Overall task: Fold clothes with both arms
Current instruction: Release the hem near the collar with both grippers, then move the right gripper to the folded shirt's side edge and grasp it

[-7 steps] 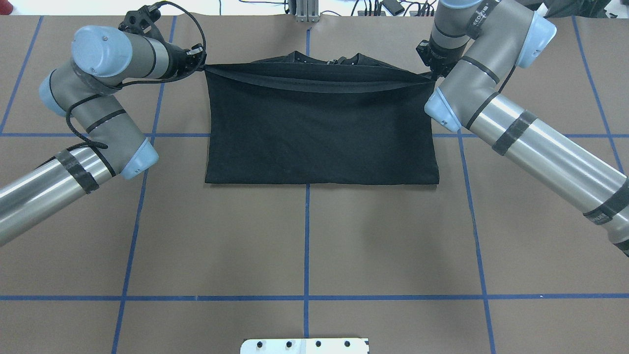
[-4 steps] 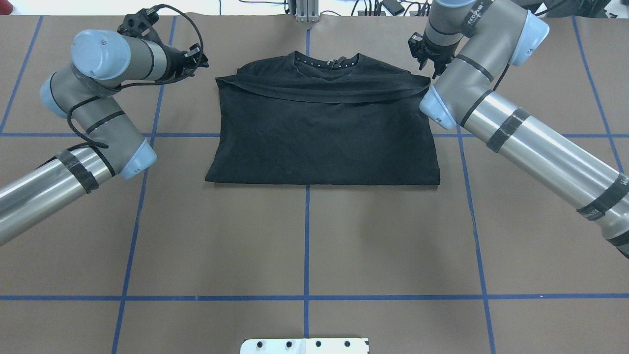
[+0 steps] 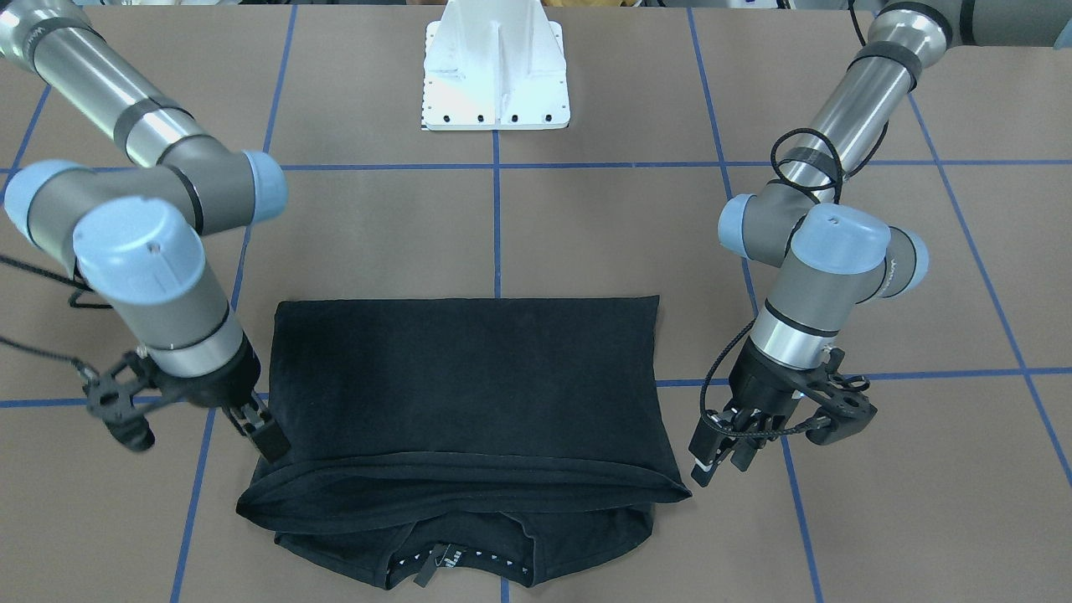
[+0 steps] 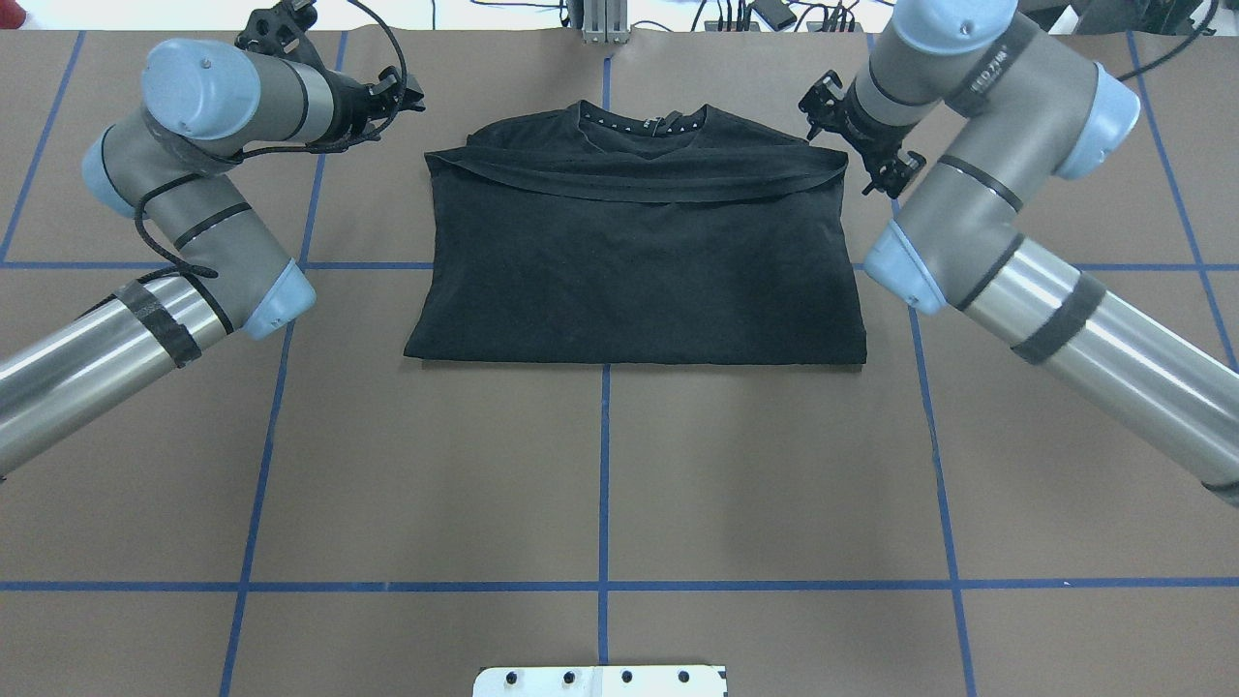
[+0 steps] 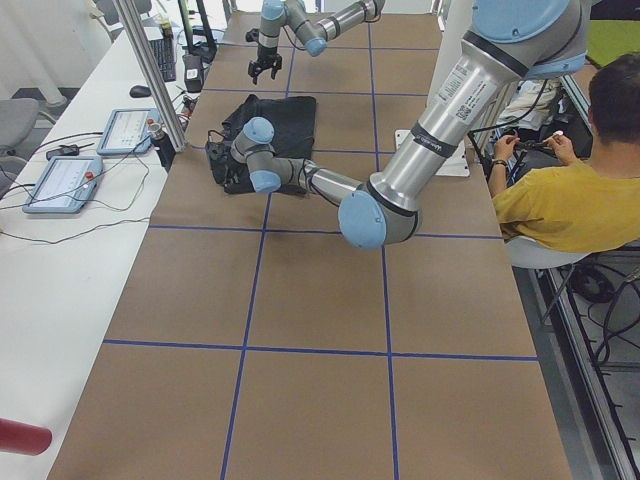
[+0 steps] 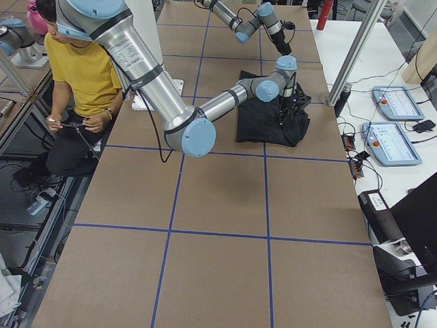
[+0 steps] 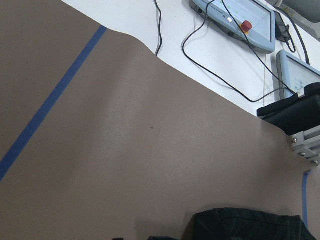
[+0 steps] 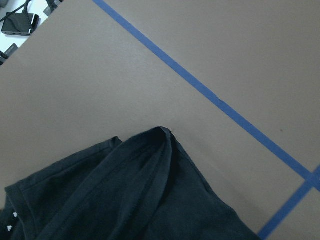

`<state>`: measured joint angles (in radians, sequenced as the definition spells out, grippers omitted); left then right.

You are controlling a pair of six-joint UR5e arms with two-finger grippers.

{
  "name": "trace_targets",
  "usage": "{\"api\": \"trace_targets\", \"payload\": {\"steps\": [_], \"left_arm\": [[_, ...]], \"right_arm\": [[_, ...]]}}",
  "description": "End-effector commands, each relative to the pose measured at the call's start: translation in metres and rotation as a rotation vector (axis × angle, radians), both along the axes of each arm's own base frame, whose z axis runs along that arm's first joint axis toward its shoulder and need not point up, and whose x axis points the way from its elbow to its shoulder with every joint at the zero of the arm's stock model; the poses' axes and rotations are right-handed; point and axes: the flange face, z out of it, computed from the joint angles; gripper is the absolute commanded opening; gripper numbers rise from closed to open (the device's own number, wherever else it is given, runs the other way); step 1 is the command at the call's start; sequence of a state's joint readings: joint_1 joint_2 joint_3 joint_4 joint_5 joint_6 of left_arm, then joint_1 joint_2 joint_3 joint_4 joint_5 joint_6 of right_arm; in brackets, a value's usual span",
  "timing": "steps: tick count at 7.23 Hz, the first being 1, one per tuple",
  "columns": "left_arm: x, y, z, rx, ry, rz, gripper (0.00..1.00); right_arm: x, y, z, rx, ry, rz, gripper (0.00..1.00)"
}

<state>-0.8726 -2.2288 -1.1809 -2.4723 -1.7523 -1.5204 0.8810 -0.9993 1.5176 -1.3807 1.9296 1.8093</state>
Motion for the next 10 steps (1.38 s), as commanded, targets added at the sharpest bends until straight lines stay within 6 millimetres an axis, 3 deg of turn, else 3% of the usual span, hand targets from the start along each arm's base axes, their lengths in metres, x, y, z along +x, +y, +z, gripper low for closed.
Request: {"api": "trace_targets", "payload": {"steps": [1, 2, 4, 6, 8, 9, 10], "left_arm": [[-0.001, 0.002, -0.012, 0.000, 0.014, -0.004, 0.77], [-0.002, 0.004, -0.017, -0.011, 0.004, -0.004, 0.77], [-0.003, 0.005, -0.020, -0.007, 0.009, -0.006, 0.77], [-0.003, 0.005, -0.022, -0.006, 0.009, -0.004, 0.77], [-0.002, 0.006, -0.023, -0.004, 0.010, -0.002, 0.77], [-0.002, 0.006, -0.023, -0.006, 0.011, -0.003, 0.77], [-0.002, 0.006, -0.023, -0.004, 0.010, -0.002, 0.77]], "right_arm": [[-0.001, 0.097, 0.042, -0.091, -0.134, 0.085, 1.00], [-0.003, 0.118, 0.065, -0.082, -0.176, 0.082, 0.98], [-0.029, 0.141, 0.076, -0.061, -0.140, 0.071, 0.96], [-0.033, 0.149, 0.091, -0.070, -0.118, 0.059, 0.92], [-0.038, 0.156, 0.091, -0.075, -0.113, 0.045, 0.88], [-0.042, 0.159, 0.093, -0.078, -0.109, 0.038, 0.81], [-0.042, 0.159, 0.095, -0.081, -0.107, 0.037, 0.60]]}}
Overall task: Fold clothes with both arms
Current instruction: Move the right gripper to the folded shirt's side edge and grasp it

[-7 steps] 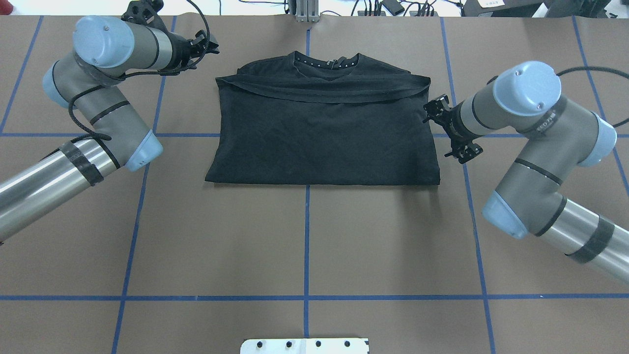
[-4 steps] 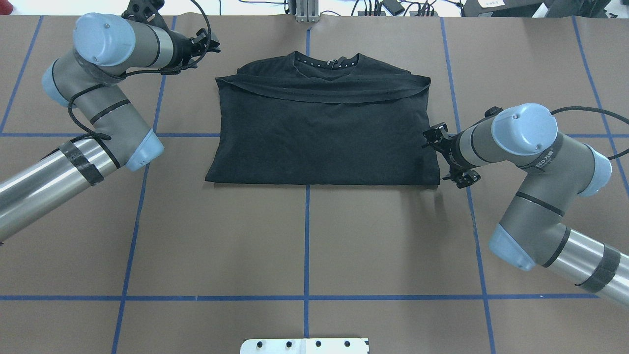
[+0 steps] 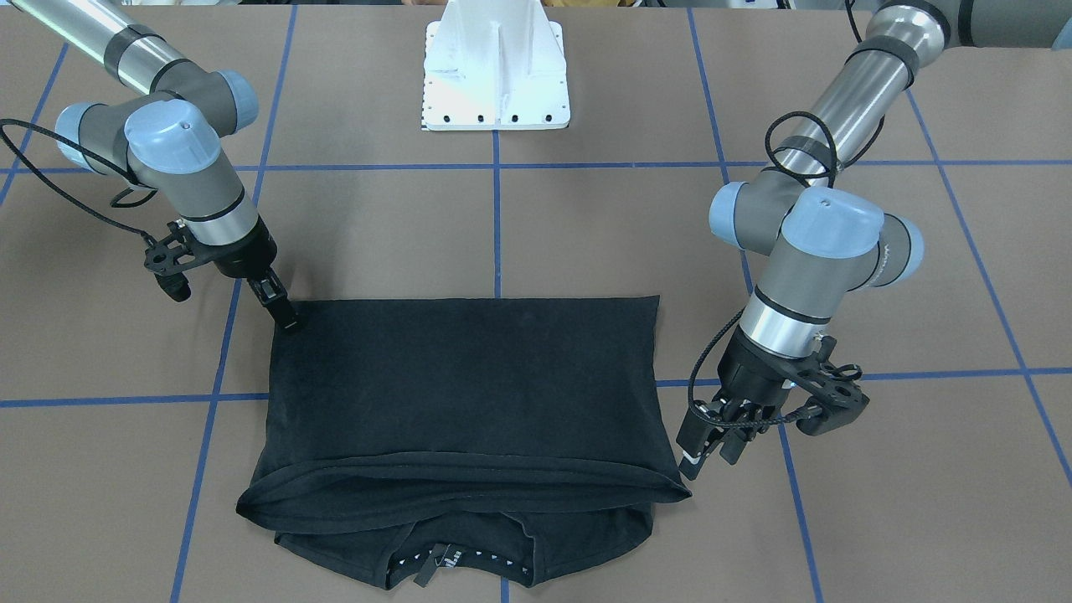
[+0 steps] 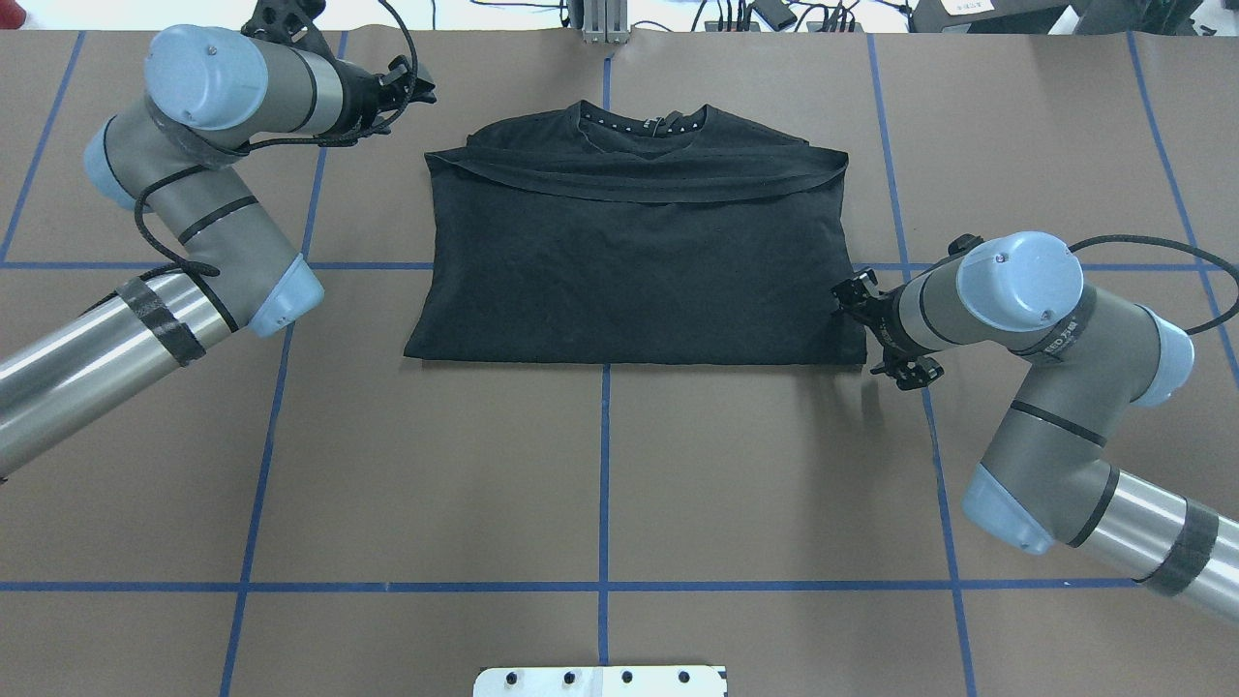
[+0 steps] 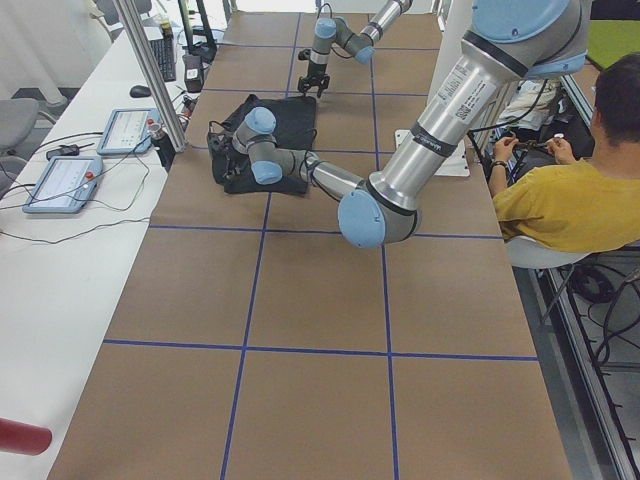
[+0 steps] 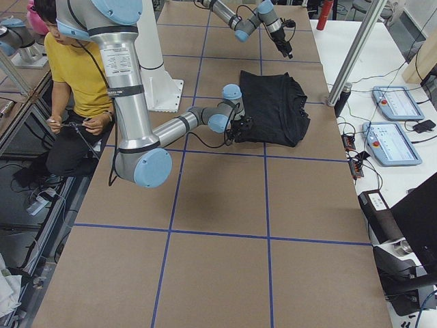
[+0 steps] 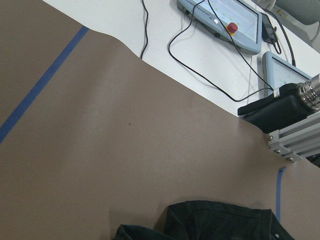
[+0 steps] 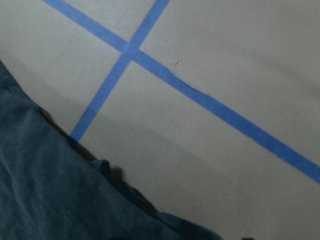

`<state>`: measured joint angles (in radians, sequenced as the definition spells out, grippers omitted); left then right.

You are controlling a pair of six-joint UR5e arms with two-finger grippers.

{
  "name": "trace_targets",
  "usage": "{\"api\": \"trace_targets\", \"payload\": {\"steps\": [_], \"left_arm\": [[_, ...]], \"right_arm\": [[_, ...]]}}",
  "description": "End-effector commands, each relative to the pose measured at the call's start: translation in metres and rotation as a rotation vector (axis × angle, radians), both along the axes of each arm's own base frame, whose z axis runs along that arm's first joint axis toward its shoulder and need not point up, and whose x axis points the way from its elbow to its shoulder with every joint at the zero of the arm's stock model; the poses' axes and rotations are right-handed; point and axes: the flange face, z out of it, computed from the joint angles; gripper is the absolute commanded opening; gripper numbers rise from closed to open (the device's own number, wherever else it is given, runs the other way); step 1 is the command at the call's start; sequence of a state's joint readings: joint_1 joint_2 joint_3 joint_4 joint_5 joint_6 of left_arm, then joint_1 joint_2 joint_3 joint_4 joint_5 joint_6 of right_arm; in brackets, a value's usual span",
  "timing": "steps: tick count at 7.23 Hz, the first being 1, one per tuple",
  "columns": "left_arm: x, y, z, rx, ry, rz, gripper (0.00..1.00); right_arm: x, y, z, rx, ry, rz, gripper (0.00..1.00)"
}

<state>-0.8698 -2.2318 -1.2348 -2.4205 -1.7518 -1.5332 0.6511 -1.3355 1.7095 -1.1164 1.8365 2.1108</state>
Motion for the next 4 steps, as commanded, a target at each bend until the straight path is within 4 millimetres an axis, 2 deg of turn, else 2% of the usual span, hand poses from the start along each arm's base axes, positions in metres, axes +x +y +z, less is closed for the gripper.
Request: {"api": "trace_targets", "payload": {"steps": [1, 2, 4], "left_arm": [[-0.0001, -0.0001, -0.0001, 0.001, -0.001, -0.001, 0.77], [0.0001, 0.0000, 0.0001, -0.001, 0.000, 0.000, 0.77], [0.0000, 0.0004, -0.0009, 0.000, 0.002, 0.001, 0.77]], "right_arm": [[-0.0017, 0.0018, 0.0007, -0.004, 0.000, -0.005, 0.36], [-0.0008, 0.0023, -0.0008, 0.000, -0.003, -0.004, 0.00], [0.0012, 0.0050, -0.0001, -0.002, -0.009, -0.011, 0.00]]}}
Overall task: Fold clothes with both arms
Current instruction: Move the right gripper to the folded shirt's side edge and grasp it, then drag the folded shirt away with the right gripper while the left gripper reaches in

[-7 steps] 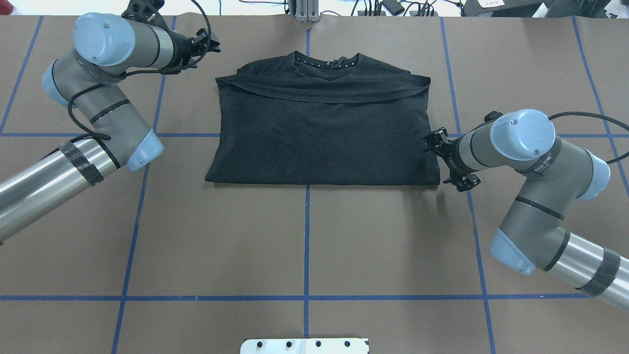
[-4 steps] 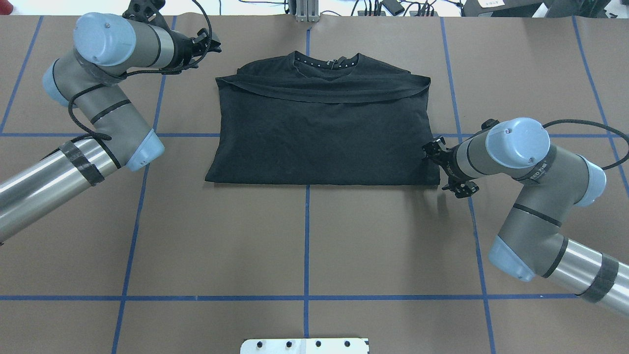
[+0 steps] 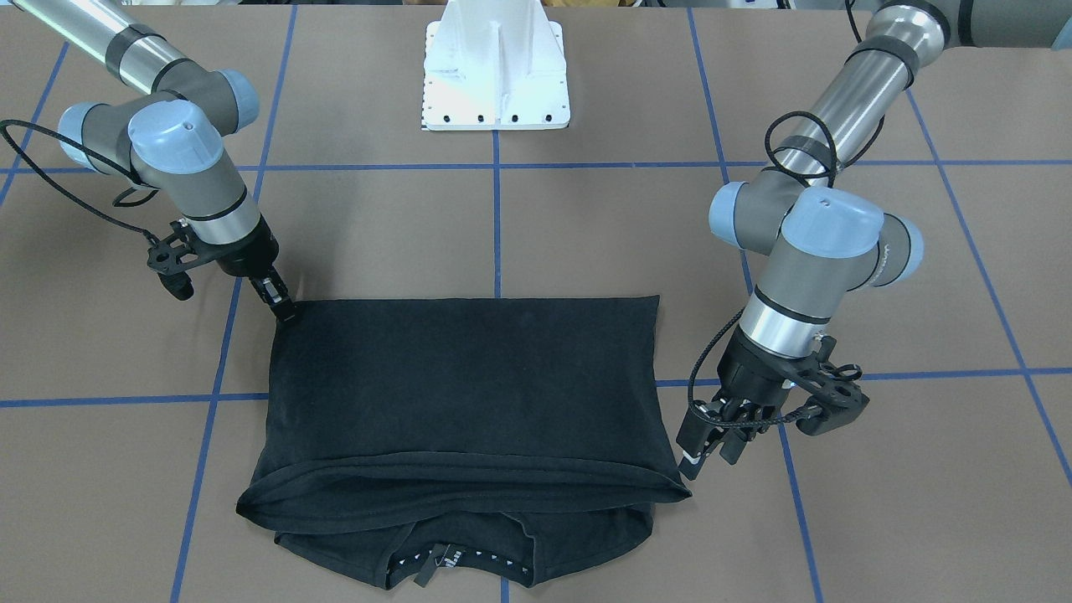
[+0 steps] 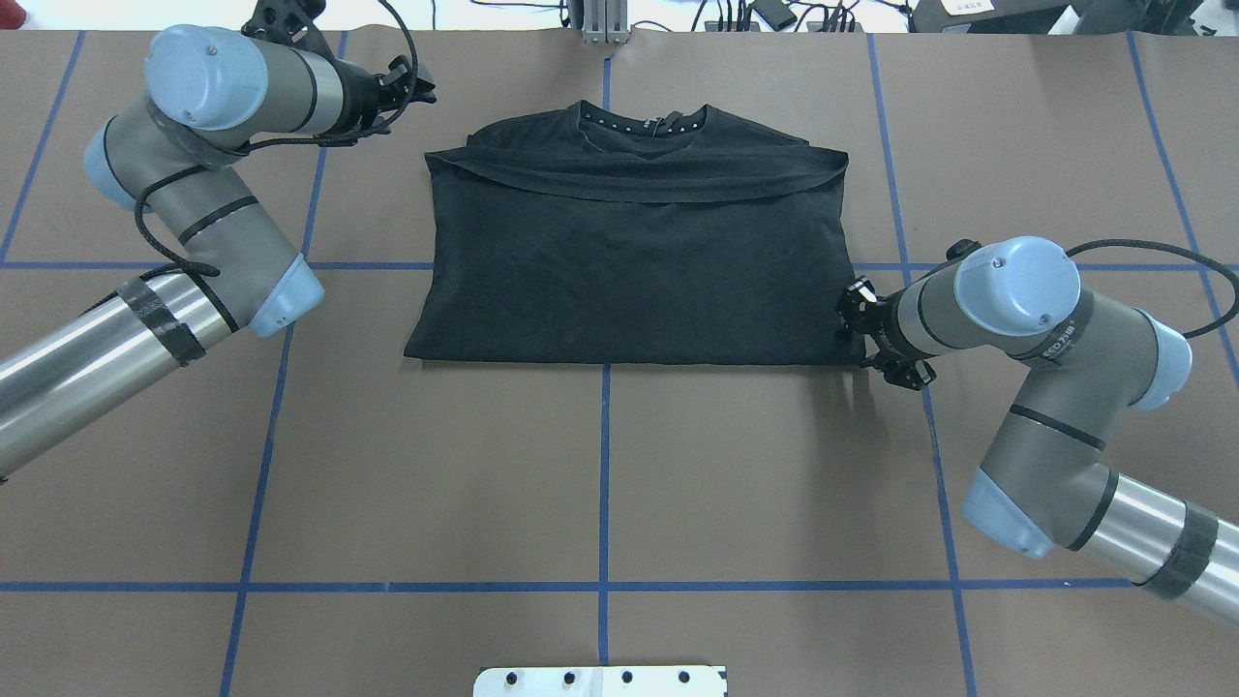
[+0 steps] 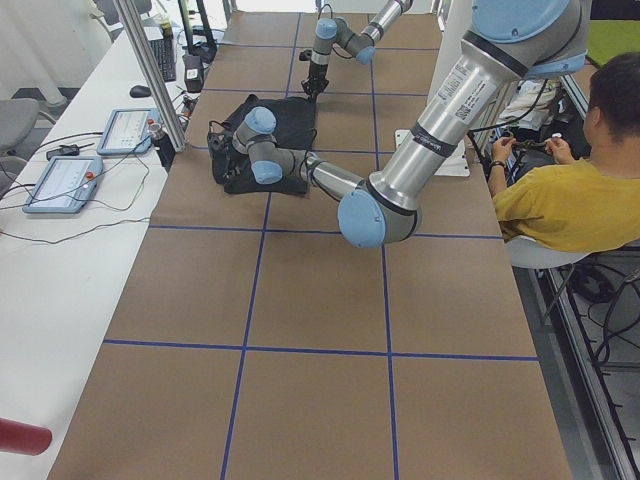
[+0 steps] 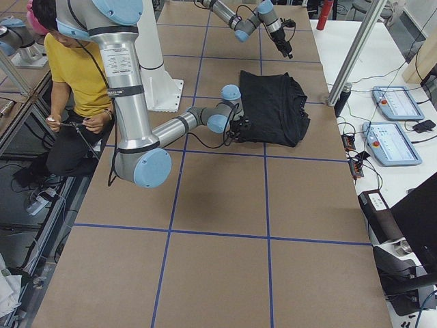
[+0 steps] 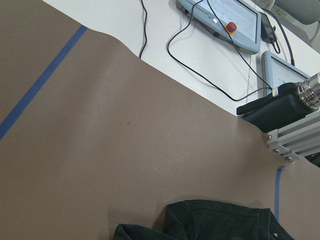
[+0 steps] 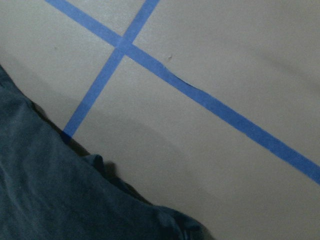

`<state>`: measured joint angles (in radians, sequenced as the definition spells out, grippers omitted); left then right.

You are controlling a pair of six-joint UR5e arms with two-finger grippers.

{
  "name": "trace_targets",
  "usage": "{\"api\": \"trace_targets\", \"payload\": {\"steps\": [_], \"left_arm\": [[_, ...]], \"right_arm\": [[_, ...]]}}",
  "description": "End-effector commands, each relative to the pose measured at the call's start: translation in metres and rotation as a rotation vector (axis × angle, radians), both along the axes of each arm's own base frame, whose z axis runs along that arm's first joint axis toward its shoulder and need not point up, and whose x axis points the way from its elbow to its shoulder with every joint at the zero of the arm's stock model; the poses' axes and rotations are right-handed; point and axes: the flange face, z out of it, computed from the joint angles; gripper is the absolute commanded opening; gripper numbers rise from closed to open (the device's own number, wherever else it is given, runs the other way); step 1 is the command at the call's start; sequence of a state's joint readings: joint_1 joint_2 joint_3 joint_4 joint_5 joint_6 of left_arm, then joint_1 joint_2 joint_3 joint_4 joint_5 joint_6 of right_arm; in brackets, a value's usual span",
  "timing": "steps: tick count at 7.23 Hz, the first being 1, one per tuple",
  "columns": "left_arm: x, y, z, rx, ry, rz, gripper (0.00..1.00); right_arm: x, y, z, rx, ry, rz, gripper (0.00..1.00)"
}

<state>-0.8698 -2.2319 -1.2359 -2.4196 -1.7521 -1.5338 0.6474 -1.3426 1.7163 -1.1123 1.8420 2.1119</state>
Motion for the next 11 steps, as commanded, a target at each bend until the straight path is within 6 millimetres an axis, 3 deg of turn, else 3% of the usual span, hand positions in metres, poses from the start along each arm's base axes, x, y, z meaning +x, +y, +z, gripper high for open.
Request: {"api": "trace_targets", "payload": {"steps": [1, 2, 3, 4, 5, 6, 7, 8, 9, 10, 11], "left_arm": [[0.000, 0.000, 0.000, 0.001, 0.001, 0.001, 0.77], [-0.001, 0.000, -0.002, 0.002, 0.002, 0.000, 0.77], [-0.002, 0.003, -0.009, 0.013, 0.013, 0.003, 0.77], [-0.008, 0.012, -0.032, 0.040, 0.038, 0.005, 0.77], [-0.012, 0.032, -0.063, 0.046, 0.063, 0.049, 0.77], [-0.013, 0.049, -0.069, -0.005, 0.090, 0.140, 0.77], [-0.014, 0.054, -0.070, -0.035, 0.121, 0.137, 0.77], [-0.018, 0.059, -0.079, -0.026, 0.133, 0.143, 0.77], [-0.016, 0.071, -0.075, -0.067, 0.165, 0.161, 0.77], [-0.007, 0.088, -0.084, -0.067, 0.188, 0.180, 0.77], [-0.005, 0.110, -0.068, -0.087, 0.188, 0.195, 0.77]], "right_arm": [[0.005, 0.004, -0.003, 0.003, -0.008, -0.007, 0.00], [0.019, 0.016, -0.007, 0.002, -0.023, -0.021, 0.00], [0.048, 0.044, -0.016, -0.006, -0.059, -0.048, 0.00], [0.060, 0.084, -0.030, -0.022, -0.100, -0.129, 0.00], [0.061, 0.123, -0.044, -0.076, -0.151, -0.242, 0.00], [0.056, 0.162, -0.062, -0.153, -0.217, -0.385, 0.00], [0.033, 0.210, -0.073, -0.231, -0.245, -0.533, 0.00], [0.011, 0.251, -0.078, -0.269, -0.239, -0.617, 0.34], [0.005, 0.264, -0.077, -0.282, -0.236, -0.659, 0.99], [0.008, 0.258, -0.073, -0.321, -0.240, -0.678, 1.00], [0.023, 0.242, -0.075, -0.377, -0.276, -0.709, 1.00]]}}
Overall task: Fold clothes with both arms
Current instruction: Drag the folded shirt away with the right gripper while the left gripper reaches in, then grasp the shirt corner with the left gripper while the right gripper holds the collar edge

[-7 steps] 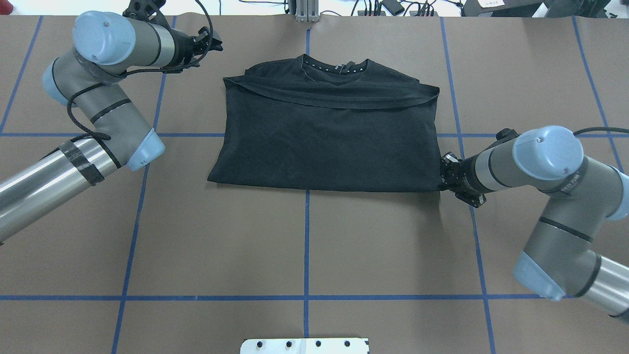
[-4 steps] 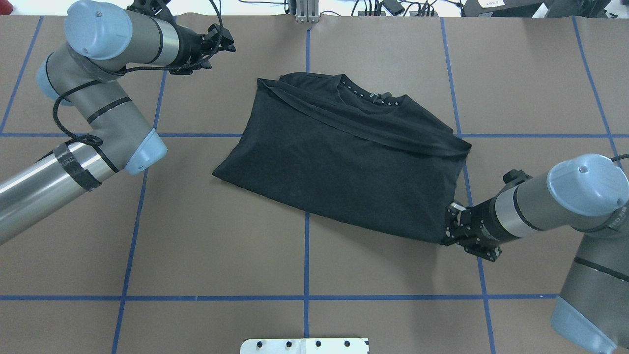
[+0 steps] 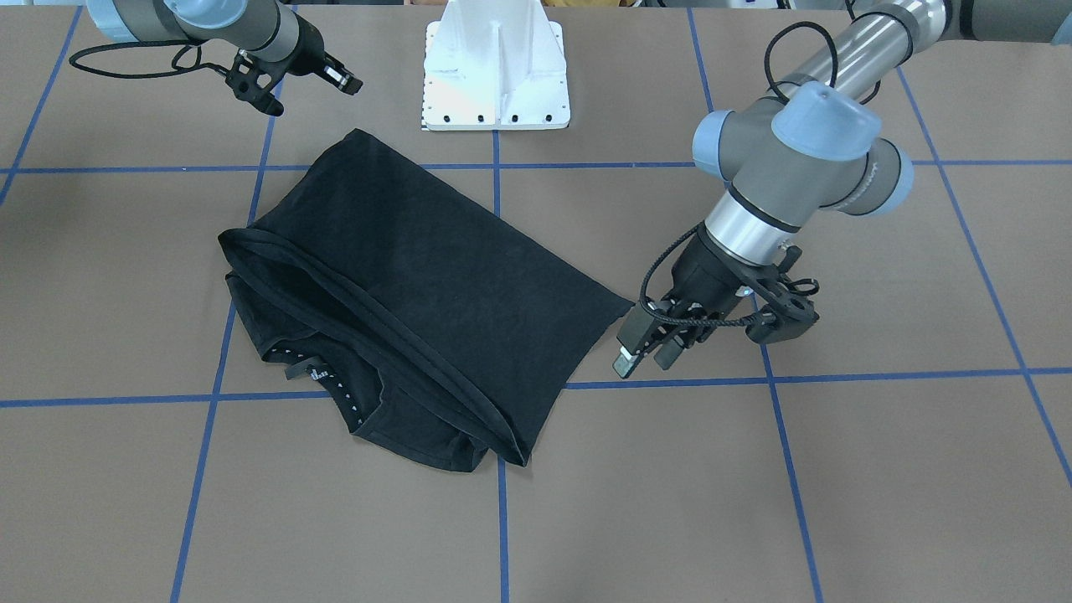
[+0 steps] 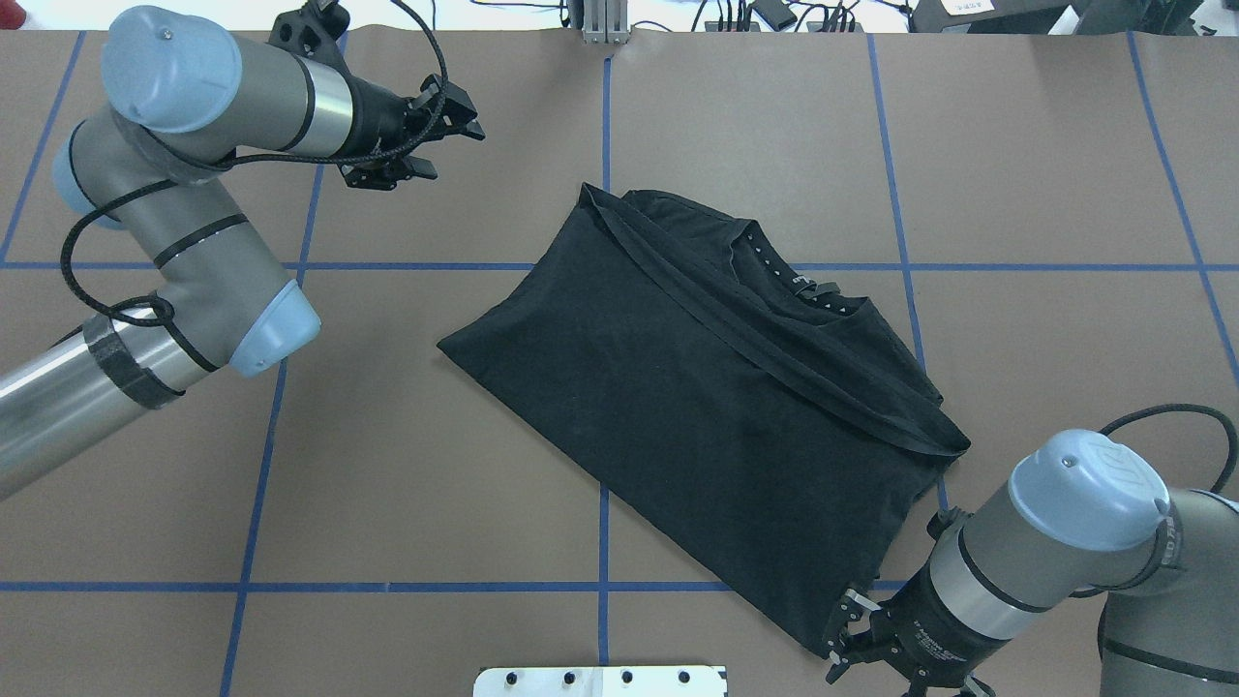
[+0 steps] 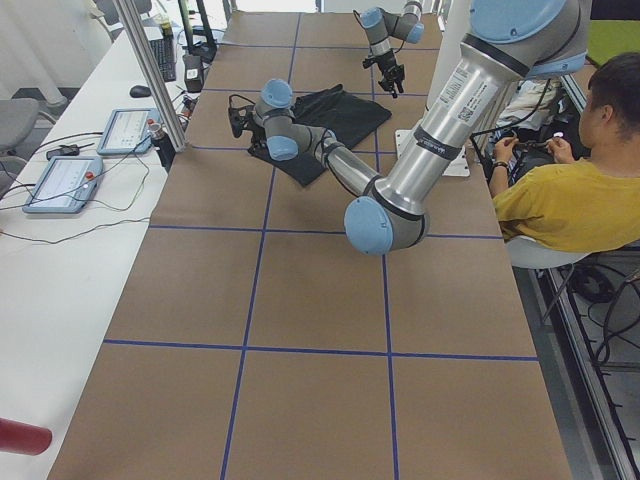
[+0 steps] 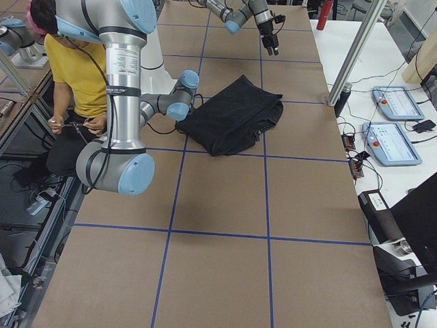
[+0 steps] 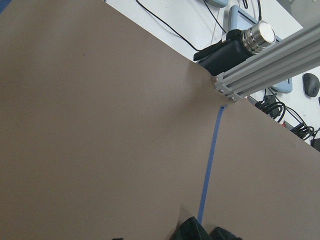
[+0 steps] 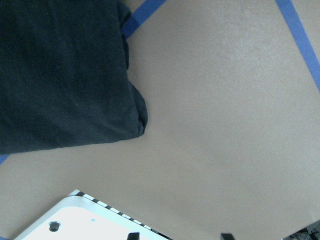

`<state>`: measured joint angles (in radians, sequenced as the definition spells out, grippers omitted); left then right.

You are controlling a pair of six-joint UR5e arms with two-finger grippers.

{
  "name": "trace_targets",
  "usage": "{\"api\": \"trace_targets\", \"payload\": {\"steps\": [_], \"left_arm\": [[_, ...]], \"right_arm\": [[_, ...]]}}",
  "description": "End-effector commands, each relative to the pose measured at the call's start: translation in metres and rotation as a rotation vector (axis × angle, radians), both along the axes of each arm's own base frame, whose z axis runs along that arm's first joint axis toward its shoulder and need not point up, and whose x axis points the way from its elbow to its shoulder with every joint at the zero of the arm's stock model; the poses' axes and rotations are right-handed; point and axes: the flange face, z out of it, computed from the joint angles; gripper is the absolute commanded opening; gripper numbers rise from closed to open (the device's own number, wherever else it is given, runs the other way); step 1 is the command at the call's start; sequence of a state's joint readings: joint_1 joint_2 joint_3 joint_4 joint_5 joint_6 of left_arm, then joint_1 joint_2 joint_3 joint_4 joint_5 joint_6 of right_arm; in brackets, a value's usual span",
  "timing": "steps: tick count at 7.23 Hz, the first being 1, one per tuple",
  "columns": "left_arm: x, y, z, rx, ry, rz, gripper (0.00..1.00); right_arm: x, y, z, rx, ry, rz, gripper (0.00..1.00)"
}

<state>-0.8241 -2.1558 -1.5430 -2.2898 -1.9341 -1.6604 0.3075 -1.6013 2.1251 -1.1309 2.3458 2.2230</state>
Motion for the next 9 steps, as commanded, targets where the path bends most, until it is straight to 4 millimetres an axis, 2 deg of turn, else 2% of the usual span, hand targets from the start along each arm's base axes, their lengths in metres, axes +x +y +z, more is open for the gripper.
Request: {"api": "trace_targets", "payload": {"steps": [1, 2, 3, 4, 5, 6, 7, 8, 9], "left_arm": [[0.010, 0.041, 0.025, -0.034, 0.001, 0.042, 0.77], [0.028, 0.057, 0.035, -0.037, -0.017, 0.052, 0.77], [0.057, 0.087, 0.047, -0.058, -0.084, 0.050, 0.77], [0.076, 0.107, 0.060, -0.075, -0.133, 0.063, 0.77], [0.100, 0.134, 0.087, -0.091, -0.172, 0.104, 0.77], [0.104, 0.141, 0.090, -0.092, -0.178, 0.112, 0.76], [0.111, 0.145, 0.096, -0.095, -0.188, 0.123, 0.75], [0.113, 0.145, 0.088, -0.090, -0.177, 0.129, 0.72], [0.114, 0.145, 0.094, -0.091, -0.188, 0.130, 0.70]], "right_arm": [[0.018, -0.017, -0.004, -0.086, -0.031, -0.061, 1.00], [0.020, -0.046, -0.010, -0.058, -0.046, 0.017, 1.00], [0.019, -0.097, -0.023, -0.018, -0.066, 0.142, 1.00], [0.026, -0.154, -0.032, 0.020, -0.069, 0.280, 1.00], [0.031, -0.192, -0.037, 0.049, -0.062, 0.375, 1.00], [0.032, -0.223, -0.039, 0.100, -0.067, 0.409, 1.00], [0.029, -0.232, -0.039, 0.138, -0.074, 0.400, 1.00], [0.030, -0.233, -0.040, 0.139, -0.075, 0.401, 1.00], [0.032, -0.233, -0.041, 0.139, -0.077, 0.403, 1.00]]}}
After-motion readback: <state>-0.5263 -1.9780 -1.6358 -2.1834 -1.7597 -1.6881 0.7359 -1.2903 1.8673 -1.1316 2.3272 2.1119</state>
